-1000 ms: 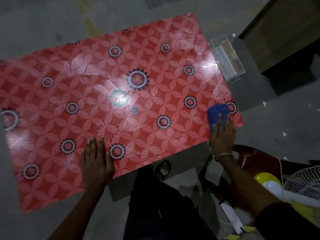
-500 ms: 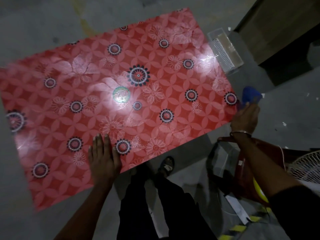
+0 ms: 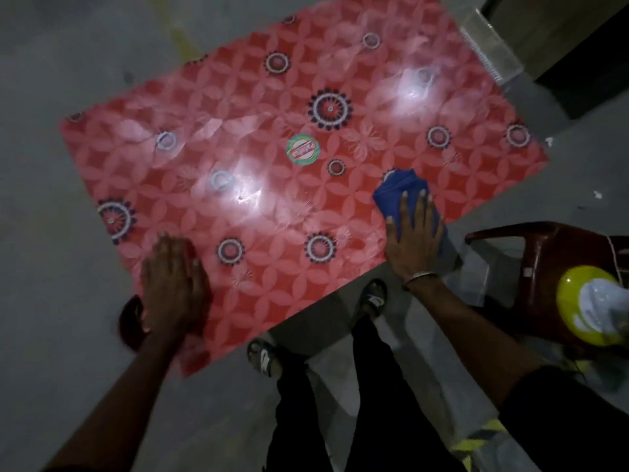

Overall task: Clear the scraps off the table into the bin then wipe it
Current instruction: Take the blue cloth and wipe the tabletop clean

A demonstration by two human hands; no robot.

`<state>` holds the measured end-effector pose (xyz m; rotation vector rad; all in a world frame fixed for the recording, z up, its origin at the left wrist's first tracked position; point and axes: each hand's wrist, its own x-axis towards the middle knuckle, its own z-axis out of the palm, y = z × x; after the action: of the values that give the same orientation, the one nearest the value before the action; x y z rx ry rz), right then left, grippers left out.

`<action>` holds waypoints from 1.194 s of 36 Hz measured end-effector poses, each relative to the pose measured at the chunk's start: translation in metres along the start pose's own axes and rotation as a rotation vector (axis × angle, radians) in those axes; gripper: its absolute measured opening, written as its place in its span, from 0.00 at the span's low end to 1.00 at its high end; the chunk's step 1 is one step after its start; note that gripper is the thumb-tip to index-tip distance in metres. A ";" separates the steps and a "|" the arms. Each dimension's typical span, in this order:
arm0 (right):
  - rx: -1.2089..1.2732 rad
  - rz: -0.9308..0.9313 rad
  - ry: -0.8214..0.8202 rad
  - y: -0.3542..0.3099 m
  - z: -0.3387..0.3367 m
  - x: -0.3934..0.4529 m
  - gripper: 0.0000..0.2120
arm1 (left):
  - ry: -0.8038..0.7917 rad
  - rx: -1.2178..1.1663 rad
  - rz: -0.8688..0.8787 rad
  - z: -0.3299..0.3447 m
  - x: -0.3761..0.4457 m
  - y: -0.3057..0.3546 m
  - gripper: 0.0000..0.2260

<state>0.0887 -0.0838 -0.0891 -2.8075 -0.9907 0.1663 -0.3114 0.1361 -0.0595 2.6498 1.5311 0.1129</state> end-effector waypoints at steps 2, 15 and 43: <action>-0.018 0.007 0.006 -0.018 0.006 -0.015 0.30 | -0.073 0.014 -0.032 -0.004 0.002 -0.049 0.28; 0.000 -0.085 -0.068 -0.207 0.037 -0.183 0.29 | -0.102 -0.050 0.085 0.006 -0.001 -0.101 0.29; 0.115 0.035 0.167 -0.120 -0.012 -0.011 0.22 | -0.110 0.009 0.387 0.013 0.155 -0.110 0.31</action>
<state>0.0089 0.0004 -0.0546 -2.6844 -0.8662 -0.0079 -0.3277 0.3253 -0.0804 2.8703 0.9754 -0.0174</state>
